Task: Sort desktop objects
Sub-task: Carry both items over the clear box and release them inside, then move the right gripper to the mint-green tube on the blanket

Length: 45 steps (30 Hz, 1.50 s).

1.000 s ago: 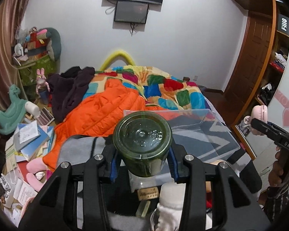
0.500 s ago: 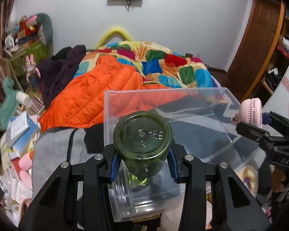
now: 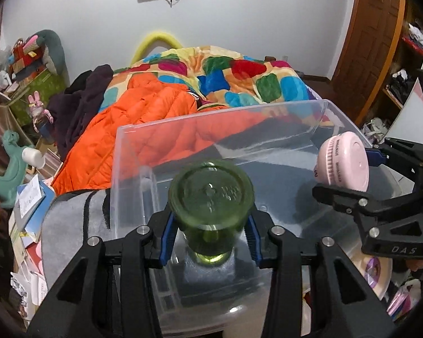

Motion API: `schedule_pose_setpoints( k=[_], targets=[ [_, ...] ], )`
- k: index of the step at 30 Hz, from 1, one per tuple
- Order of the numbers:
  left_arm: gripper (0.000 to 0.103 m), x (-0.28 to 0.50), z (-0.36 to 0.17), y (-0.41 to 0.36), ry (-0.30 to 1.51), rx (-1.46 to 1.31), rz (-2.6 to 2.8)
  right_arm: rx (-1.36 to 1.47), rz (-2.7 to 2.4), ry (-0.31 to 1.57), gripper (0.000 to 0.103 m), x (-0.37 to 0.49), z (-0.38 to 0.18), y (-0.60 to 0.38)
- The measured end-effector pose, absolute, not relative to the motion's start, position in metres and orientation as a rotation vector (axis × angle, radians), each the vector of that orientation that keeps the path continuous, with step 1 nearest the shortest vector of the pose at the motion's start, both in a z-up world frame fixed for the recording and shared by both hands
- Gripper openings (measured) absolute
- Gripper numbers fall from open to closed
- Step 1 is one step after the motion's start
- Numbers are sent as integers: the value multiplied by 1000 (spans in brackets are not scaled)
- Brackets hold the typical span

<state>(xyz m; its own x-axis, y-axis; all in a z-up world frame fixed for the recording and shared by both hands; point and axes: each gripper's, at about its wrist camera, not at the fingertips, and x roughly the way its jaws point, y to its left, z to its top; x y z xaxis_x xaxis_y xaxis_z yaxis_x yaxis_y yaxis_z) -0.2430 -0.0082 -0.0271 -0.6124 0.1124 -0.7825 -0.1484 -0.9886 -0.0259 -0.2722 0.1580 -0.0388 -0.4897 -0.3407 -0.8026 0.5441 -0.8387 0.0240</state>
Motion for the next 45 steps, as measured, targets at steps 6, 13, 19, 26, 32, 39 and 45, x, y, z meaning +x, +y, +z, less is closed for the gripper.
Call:
schedule_pose_setpoints(
  k=[6, 13, 19, 26, 32, 39, 45],
  targets=[
    [65, -240, -26, -7, 75, -1285, 2691, 1166, -2323, 353, 60, -268, -41, 152],
    [65, -237, -25, -9, 47, -1288, 2679, 1184, -2305, 295, 61, -265, -36, 159],
    [66, -229, -14, -17, -61, -1279, 2635, 1161, -2326, 247, 61, -255, -25, 170],
    [73, -202, 11, -19, -19, -1216, 2691, 1094, -2366, 259, 62, -231, -6, 181],
    [76, -168, 26, -25, 7, -1182, 2719, 1038, -2394, 226, 70, -201, 9, 198],
    [85, -124, 30, -29, 53, -1148, 2761, 979, -2454, 246, 71, -155, 11, 221],
    [90, -106, 24, -25, 98, -1150, 2762, 1005, -2488, 249, 71, -124, -4, 239]
  ],
)
